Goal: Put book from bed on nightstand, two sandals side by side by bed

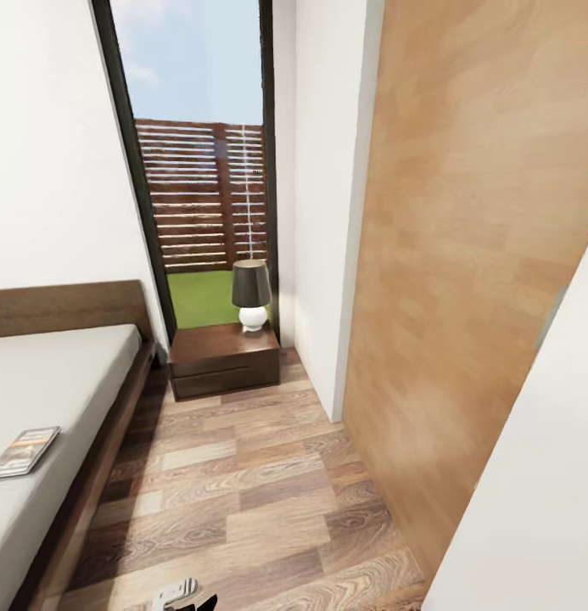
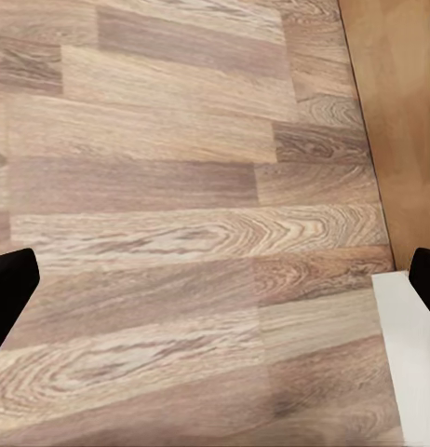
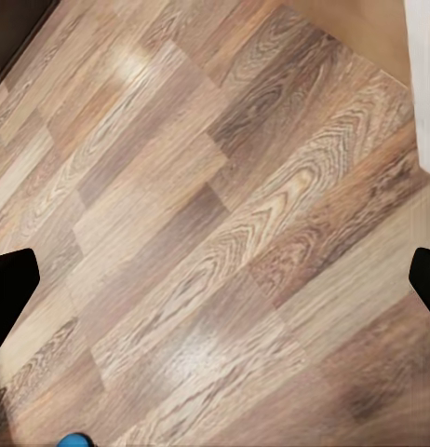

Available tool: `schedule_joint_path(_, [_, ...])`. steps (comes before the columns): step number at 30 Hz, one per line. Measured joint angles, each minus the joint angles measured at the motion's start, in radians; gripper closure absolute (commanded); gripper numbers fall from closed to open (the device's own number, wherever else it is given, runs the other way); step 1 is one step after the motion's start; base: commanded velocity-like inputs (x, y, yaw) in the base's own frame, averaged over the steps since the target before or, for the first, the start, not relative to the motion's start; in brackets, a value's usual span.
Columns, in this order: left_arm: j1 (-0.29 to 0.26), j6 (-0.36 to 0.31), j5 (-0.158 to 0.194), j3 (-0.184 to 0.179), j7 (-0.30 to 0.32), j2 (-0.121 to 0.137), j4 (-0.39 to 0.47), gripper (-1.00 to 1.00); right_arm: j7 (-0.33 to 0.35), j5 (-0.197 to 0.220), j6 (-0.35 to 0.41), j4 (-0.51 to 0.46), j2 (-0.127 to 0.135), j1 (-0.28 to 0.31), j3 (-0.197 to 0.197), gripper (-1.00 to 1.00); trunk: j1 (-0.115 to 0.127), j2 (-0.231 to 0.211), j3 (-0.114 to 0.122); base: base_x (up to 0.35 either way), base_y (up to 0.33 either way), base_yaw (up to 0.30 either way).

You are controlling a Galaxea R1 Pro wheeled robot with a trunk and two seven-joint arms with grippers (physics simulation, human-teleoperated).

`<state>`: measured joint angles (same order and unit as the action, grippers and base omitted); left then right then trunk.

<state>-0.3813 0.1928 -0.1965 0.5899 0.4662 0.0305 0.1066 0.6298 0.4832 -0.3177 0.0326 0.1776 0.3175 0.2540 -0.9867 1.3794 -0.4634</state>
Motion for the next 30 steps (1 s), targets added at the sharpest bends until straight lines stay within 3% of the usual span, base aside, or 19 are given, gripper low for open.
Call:
schedule_joint_path(8, [0.000,0.000,0.000,0.000,0.000,0.000,0.000,-1.00,0.000,0.000,0.000,0.000,0.000,0.000,0.000,-1.00,0.000,0.000,0.000,0.000,0.000,-0.197])
schedule_joint_path(30, [0.000,0.000,0.000,0.000,0.000,0.000,0.000,-1.00,0.000,0.000,0.000,0.000,0.000,0.000,0.000,-1.00,0.000,0.000,-0.004,0.000,0.000,-0.005])
